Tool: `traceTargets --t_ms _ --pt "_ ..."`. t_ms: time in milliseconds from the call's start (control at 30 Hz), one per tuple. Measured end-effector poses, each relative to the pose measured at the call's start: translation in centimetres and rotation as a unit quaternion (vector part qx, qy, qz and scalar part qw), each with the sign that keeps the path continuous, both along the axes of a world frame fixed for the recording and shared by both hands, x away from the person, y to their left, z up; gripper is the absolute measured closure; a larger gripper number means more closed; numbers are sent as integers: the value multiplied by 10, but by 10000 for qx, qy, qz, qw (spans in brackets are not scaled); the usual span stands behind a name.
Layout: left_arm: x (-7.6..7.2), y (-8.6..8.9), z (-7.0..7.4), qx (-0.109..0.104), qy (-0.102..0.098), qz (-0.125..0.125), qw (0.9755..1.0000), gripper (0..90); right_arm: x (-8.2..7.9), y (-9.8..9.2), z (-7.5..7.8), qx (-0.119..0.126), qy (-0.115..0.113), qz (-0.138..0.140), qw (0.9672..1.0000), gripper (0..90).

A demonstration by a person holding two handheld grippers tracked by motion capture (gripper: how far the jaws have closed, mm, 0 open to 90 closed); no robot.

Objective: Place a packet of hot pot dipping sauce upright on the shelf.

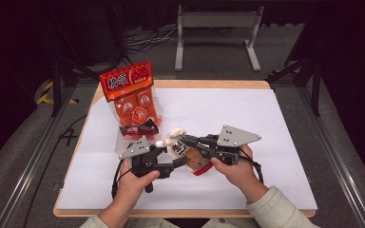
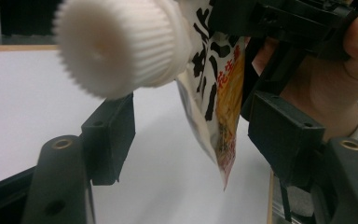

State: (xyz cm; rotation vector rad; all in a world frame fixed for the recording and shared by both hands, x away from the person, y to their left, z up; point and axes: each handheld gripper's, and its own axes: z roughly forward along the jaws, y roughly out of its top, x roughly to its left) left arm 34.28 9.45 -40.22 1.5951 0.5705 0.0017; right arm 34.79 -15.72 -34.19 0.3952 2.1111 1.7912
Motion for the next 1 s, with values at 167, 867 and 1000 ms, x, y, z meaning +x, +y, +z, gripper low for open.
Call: traceTargets --t_ms 167,867,1000 --pt "0 -3 -1 -76 -2 -149 9999 377 -2 3 -1 26 -22 33 10000 899" --pt "5 13 6 12 70 -588 9982 845 -5 6 -2 177 121 281 9994 883" --pt "4 16 10 323 -135 -567 9978 858 -5 4 0 141 68 289 9995 857"
